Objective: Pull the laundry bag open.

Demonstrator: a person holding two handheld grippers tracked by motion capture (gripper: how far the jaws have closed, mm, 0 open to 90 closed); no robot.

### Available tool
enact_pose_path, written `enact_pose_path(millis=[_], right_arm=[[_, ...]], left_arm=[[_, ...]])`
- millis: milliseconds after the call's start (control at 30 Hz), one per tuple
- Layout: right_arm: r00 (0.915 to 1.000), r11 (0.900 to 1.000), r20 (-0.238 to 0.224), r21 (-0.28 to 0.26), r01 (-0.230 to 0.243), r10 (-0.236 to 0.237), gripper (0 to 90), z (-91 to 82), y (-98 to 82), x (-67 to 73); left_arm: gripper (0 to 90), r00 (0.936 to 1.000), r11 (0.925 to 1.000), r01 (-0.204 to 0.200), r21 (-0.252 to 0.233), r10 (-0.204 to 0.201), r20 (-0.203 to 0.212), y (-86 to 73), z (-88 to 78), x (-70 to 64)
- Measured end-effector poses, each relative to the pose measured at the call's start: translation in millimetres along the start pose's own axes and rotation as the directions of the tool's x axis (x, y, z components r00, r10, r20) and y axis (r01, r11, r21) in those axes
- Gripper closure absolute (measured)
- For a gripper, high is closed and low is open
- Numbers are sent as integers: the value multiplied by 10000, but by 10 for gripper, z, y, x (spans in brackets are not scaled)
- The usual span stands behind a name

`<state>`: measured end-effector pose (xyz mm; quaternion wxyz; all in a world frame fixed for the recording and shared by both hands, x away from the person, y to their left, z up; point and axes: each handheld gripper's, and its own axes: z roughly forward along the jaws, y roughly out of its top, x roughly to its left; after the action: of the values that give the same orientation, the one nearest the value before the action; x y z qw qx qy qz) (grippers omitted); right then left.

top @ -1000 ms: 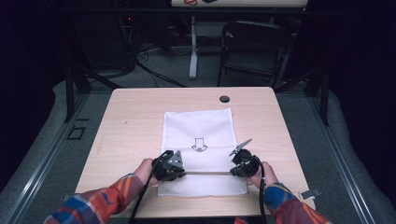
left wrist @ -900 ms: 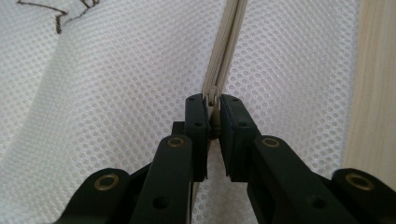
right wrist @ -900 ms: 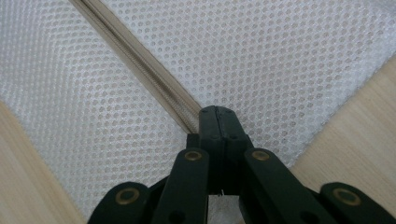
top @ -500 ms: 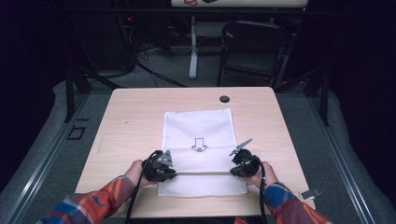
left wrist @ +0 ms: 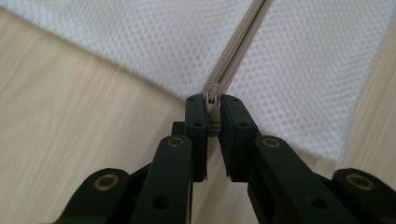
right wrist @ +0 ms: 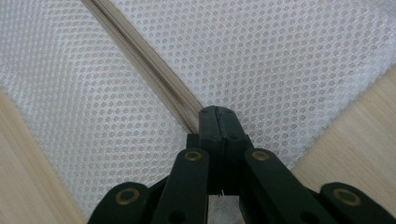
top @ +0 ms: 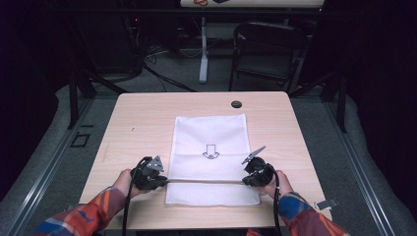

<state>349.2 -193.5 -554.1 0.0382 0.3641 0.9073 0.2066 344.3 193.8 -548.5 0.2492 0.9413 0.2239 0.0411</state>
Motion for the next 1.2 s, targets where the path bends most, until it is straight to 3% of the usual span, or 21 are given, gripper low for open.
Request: enact_pose_path(millis=[233,300,333,400,533,567,767,800,867,1000,1100,1167,1200], right_arm=[[10000,10000,-34,-46,-28,28,900,0,-5,-4],[9999,9998,-3,-47,170,-170,900,-1,-4,4],[9997,9998,-170,-106,171,-173,900,3,-3,2],[9986,9991,-418,-278,319,-330,835,-5,2,16],[9978,9952,-281,-781,583,-607,718,-108,33,80],[9980,9931,-274,-1050,531,-562,679,-143,36,95],[9993,9895,18,-1395,371,-372,452,-357,9,48],[9998,9895,91,-1436,170,-159,391,-384,0,36],[9996,9879,286,-1547,58,-14,324,-443,-30,-14],[9943,9833,598,-1652,-769,879,139,-558,-153,-160],[9823,9741,849,-1684,-1511,1670,40,-623,-311,-300],[9702,9669,1226,-1738,-1866,2092,0,-653,-439,-395],[9637,9617,1318,-1790,-2073,2323,0,-659,-498,-431]], left_arm=[[816,9997,9998,142,140,-145,204,-13,27,-3],[813,9996,9997,168,200,-173,211,-7,28,6],[809,9996,9995,222,213,-225,154,-3,24,7],[789,9989,9993,362,63,-364,287,-5,6,12],[591,9979,9978,611,-245,-605,245,26,-64,12],[535,9970,9969,727,-313,-717,297,37,-88,19],[374,9939,9896,1082,-952,-1097,-101,57,-294,62],[344,9928,9876,1175,-1039,-1194,-126,48,-331,74],[302,9893,9834,1382,-1180,-1426,-300,17,-394,92],[206,9781,9718,1969,-1298,-2038,-417,-88,-484,148],[157,9666,9613,2336,-1462,-2459,-725,-196,-526,192],[141,9516,9485,2735,-1600,-2911,-984,-274,-530,219],[115,9466,9457,2858,-1547,-3037,-1081,-312,-532,240]])
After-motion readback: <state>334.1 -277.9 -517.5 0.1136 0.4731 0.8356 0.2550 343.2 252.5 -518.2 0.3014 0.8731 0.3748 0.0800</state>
